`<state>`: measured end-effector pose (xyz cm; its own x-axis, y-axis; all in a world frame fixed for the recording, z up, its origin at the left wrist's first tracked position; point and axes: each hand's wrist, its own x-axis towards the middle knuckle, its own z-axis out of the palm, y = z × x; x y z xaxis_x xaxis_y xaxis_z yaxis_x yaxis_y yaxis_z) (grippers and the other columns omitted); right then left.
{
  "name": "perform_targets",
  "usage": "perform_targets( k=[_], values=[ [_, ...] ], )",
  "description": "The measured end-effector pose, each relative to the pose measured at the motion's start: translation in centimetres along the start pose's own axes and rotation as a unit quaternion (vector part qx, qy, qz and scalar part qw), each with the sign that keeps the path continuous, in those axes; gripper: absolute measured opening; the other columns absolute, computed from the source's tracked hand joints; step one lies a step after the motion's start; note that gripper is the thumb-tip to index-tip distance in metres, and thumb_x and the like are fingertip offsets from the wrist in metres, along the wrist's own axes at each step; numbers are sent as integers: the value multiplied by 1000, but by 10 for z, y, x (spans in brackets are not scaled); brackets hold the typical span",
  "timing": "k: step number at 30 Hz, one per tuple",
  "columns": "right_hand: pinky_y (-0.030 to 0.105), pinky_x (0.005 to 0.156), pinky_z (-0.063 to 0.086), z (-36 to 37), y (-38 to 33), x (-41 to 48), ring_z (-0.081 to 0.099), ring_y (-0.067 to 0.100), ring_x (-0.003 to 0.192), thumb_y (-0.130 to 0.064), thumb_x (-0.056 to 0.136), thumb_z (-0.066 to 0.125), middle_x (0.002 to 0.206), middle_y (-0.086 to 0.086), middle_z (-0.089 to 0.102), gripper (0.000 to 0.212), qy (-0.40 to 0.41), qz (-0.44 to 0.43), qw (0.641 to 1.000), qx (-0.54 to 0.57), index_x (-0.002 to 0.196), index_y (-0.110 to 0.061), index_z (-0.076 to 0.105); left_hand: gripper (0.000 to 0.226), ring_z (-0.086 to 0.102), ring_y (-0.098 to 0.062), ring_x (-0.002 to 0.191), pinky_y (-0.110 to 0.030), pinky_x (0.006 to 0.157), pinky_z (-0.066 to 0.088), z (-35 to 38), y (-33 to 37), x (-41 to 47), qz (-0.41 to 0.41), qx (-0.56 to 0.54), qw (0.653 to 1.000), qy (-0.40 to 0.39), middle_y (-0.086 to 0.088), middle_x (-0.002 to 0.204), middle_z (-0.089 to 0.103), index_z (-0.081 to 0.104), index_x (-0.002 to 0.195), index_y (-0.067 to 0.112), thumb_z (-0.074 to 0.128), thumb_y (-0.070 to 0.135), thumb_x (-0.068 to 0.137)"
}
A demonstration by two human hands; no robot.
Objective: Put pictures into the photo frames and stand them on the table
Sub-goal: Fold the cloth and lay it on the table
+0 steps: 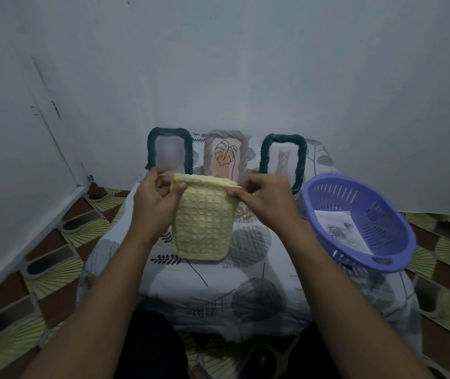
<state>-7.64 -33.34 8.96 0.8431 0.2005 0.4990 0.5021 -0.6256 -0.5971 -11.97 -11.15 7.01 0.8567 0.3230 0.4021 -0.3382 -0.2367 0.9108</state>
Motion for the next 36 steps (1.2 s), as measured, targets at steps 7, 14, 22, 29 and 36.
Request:
perform_targets(
  k=[7, 14, 22, 29, 36],
  values=[
    [28, 74, 56, 2, 2, 8, 61, 6, 72, -28, 79, 83, 78, -7, 68, 28, -34, 99, 990, 99, 106, -21, 77, 15, 66, 7, 80, -14, 71, 53, 5, -6, 13, -17, 20, 999, 31, 11, 92, 70, 66, 98, 29, 70, 16, 90],
    [25, 71, 54, 18, 6, 35, 64, 10, 81, -21, 86, 77, 87, -8, 67, 14, 20, 131, 985, 110, 84, -25, 64, 11, 56, -4, 76, -23, 68, 45, 20, -7, 41, -15, 146, 989, 29, 8, 100, 64, 63, 106, 18, 63, 23, 96],
    [18, 80, 54, 31, 27, 17, 66, 7, 90, -10, 85, 73, 96, -5, 71, 18, 20, -7, 993, 116, 90, -23, 62, 14, 64, -9, 90, -24, 76, 53, 13, -19, 28, 11, 70, 997, -27, 7, 96, 67, 57, 88, 26, 66, 15, 93],
    [15, 87, 49, 51, 71, -42, 67, 2, 99, -4, 72, 76, 99, -2, 75, 29, -237, 9, 968, 80, 69, -23, 53, 18, 62, 1, 107, -18, 83, 47, -6, -76, -30, -68, 164, 948, -264, 16, 103, 72, 47, 63, 23, 64, 27, 62],
    [31, 56, 28, 63, 76, -60, 36, 6, 57, -36, 68, 56, 61, -10, 42, 16, -258, 48, 957, 127, 69, -23, 46, 12, 43, -6, 51, -27, 54, 32, -3, -83, -40, -114, 136, 943, -281, 11, 52, 45, 50, 62, 20, 55, 28, 70]
  ],
)
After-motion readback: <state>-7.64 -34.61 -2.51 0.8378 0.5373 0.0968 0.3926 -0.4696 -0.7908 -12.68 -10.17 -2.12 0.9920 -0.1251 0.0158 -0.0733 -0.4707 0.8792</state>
